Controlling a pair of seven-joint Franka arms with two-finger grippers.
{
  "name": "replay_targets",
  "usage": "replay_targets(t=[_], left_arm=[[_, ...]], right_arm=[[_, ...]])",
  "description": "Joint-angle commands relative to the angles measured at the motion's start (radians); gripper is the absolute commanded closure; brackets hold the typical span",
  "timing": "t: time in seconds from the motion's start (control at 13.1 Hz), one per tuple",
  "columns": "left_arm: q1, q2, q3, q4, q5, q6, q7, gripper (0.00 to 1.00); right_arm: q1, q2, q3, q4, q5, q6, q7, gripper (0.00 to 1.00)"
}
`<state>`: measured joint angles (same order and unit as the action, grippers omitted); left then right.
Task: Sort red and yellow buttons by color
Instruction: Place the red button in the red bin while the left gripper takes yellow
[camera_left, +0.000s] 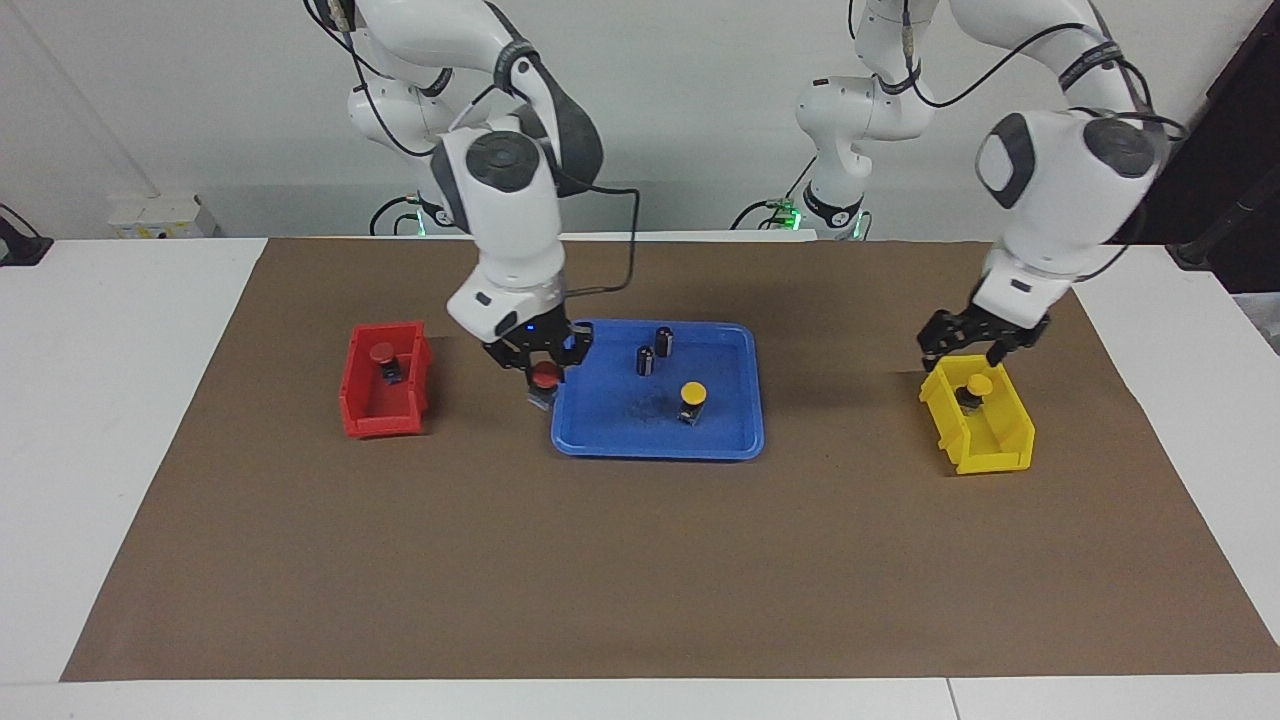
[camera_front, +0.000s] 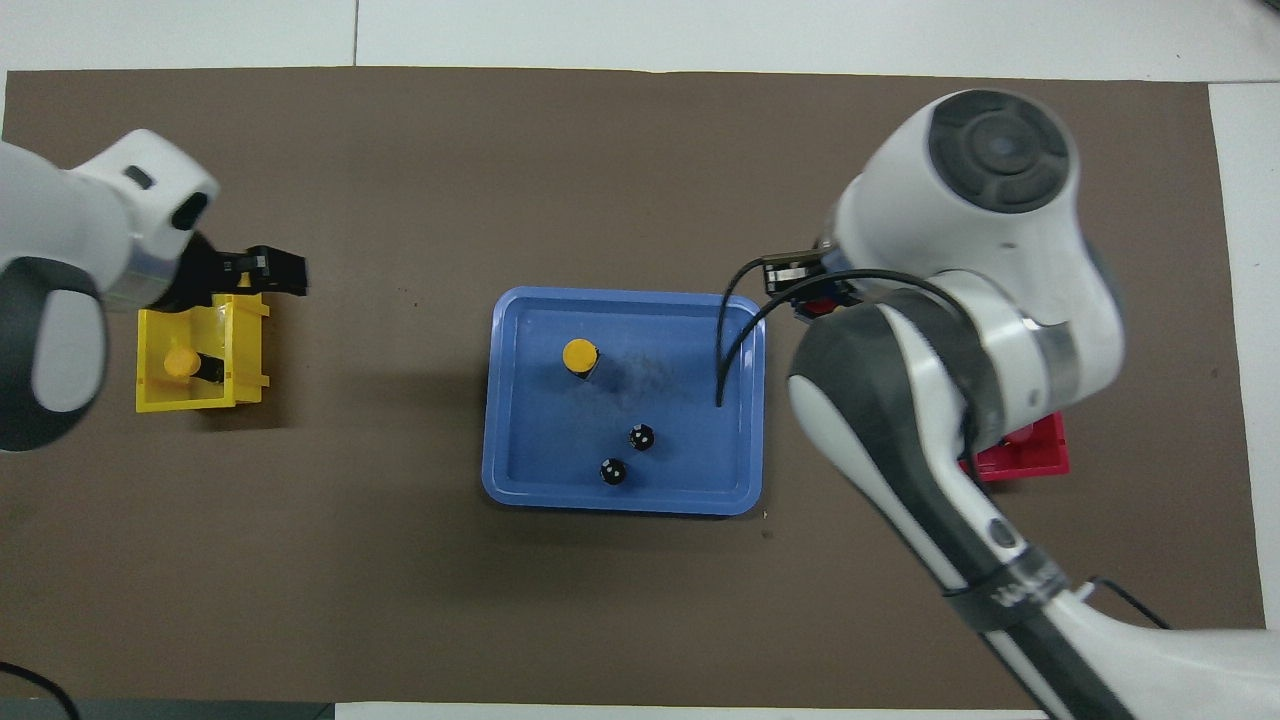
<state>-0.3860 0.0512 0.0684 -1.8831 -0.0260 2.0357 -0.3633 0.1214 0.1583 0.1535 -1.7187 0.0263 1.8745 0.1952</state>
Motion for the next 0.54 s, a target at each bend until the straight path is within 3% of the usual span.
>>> replay_targets(t=[0.0, 0.15, 0.46], left_arm=[[-0.172, 0.139, 0.018, 0.088, 0.003, 0.047, -0.214, 0.00], [-0.258, 0.225, 0.016, 0.119, 0.003, 0.093, -0.278, 0.00], [-0.313, 0.317, 0.013, 0.154, -0.011, 0.159, -0.332, 0.00]], right_arm=[[-0.162, -0.081, 0.012, -0.152, 0.066, 0.020, -0.282, 0.78], [-0.244, -0.109, 0.012, -0.220, 0.066, 0.041, -0.417, 0.78], [-0.331, -0.164, 0.011, -0.372, 0.076, 0.147, -0.557, 0.78]])
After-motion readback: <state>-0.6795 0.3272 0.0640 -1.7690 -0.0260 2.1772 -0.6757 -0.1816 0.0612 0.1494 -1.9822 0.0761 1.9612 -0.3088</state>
